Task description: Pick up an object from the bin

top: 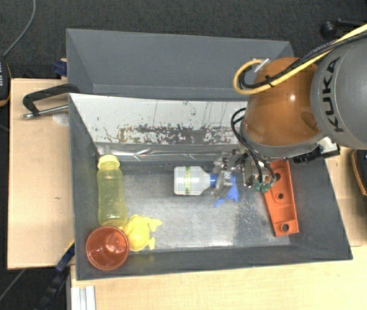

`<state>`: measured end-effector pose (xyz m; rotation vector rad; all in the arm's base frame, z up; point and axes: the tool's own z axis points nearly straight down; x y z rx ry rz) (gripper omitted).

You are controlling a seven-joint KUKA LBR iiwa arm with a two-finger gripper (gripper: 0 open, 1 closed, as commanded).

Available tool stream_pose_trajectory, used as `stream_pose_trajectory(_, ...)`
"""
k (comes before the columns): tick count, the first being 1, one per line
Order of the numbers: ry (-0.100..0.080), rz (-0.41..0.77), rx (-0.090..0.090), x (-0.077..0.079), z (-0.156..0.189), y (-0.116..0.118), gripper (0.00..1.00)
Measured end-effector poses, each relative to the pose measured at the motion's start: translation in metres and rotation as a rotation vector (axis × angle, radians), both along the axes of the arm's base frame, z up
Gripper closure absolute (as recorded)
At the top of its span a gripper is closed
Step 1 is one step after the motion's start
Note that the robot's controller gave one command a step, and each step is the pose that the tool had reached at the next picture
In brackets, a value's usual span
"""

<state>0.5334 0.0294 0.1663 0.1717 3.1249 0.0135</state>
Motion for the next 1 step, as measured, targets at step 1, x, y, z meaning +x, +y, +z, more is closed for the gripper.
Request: stream_pose_trajectory(1, -0.005, -0.026, 0.002, 0.0048, 0.1024, 0.0048, 1.00)
